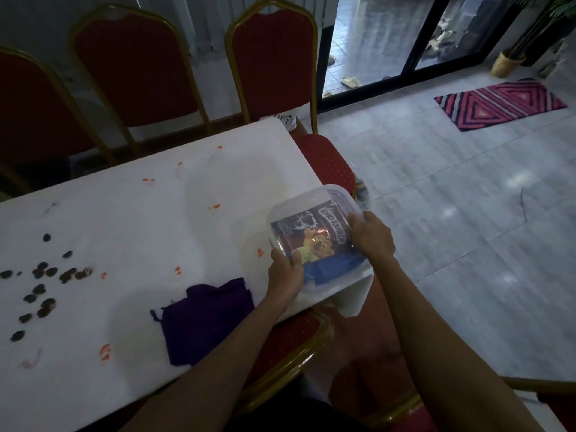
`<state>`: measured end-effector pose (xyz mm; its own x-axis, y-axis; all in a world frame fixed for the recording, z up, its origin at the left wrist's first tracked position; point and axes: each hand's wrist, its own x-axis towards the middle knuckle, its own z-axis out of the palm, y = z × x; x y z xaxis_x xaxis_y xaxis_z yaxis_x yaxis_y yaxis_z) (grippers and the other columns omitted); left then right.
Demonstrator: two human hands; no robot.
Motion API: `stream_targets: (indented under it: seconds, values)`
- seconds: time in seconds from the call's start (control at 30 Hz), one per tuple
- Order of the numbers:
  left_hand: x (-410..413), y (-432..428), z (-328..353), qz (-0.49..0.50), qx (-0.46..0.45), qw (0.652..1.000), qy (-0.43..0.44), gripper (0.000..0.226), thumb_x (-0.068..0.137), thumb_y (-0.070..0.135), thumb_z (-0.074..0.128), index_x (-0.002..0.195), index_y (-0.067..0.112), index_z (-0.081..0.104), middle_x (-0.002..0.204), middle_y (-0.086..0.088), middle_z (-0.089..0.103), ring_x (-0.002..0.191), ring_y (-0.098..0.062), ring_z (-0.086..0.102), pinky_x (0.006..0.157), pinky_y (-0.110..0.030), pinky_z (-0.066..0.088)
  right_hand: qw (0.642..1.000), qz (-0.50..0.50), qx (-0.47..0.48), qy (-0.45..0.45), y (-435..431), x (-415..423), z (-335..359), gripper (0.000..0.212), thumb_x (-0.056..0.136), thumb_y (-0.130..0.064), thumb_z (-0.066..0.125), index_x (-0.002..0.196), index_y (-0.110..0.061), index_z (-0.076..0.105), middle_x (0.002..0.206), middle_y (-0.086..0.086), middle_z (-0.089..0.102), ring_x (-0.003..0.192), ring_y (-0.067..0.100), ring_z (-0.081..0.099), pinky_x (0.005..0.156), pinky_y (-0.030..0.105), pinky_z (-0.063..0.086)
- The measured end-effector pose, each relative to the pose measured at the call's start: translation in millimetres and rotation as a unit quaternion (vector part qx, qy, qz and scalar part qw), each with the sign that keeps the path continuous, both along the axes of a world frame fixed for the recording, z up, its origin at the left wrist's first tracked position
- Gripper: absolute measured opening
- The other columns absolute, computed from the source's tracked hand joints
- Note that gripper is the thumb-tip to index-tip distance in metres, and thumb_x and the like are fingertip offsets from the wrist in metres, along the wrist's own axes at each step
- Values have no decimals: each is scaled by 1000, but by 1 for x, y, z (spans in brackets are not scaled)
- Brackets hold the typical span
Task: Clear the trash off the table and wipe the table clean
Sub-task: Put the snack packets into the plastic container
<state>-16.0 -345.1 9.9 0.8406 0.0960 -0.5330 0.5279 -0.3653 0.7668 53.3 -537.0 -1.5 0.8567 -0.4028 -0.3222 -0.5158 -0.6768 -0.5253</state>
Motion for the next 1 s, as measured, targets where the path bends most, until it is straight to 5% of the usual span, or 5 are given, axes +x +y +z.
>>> stream_targets:
  seconds: [0.3, 0.67, 1.0]
  values:
    - [0, -5, 1, 4, -16, 1000, 6, 43, 105, 34, 36, 137, 5, 31, 125, -12, 56, 102, -22, 58, 89, -36, 51, 998, 26, 50, -10, -10, 2, 7, 48, 100, -53, 36, 125, -15, 54, 118, 10, 61, 92, 18, 52, 84, 34, 38]
    - [0, -2, 6, -23, -17, 999, 16, 45, 106, 37, 32, 140, 7, 28, 128, -13, 54, 99, -20, 55, 82, -33, 48, 999, 41, 26, -17, -9, -4, 11, 47, 103, -49, 36, 131, -14, 53, 122, 11, 63, 106, 28, 62, 95, 39, 46]
    - [-2, -3, 3, 1, -22, 999, 32, 47, 104, 35, 37, 142, 8, 29, 119, -9, 56, 98, -21, 59, 86, -39, 56, 998, 65, -8, -13, -13, 4, 11, 33, 103, -41, 37, 103, -15, 57, 97, 7, 64, 83, 20, 59, 78, 33, 42]
